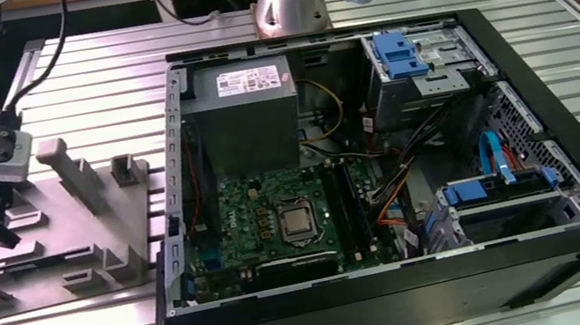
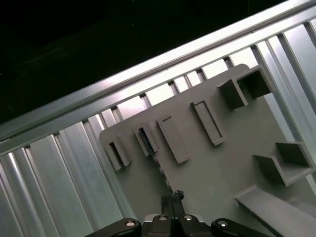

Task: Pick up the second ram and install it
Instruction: 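Pick up the second ram and move it above second insertion slot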

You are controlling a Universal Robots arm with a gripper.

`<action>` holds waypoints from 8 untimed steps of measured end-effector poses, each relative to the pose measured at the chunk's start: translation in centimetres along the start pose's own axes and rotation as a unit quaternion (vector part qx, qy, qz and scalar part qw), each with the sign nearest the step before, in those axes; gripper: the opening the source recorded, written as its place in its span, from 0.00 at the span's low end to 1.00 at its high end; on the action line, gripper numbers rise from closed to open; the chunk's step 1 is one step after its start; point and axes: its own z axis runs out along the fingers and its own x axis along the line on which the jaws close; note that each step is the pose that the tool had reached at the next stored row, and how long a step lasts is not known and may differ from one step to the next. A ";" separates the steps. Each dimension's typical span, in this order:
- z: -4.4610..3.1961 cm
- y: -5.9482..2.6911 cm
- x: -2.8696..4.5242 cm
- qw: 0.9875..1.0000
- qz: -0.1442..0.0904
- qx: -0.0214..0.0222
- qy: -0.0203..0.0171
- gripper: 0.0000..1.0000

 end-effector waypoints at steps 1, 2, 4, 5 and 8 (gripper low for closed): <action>0.09 0.00 0.00 1.000 -0.009 0.000 0.000 0.10; 0.18 -0.01 0.01 1.000 -0.018 0.000 0.001 0.10; 0.37 -0.02 0.01 0.999 -0.036 -0.001 0.002 0.10; 0.47 -0.03 0.01 0.999 -0.045 -0.001 0.002 0.10; 0.77 -0.04 0.02 0.997 -0.073 -0.002 0.003 0.10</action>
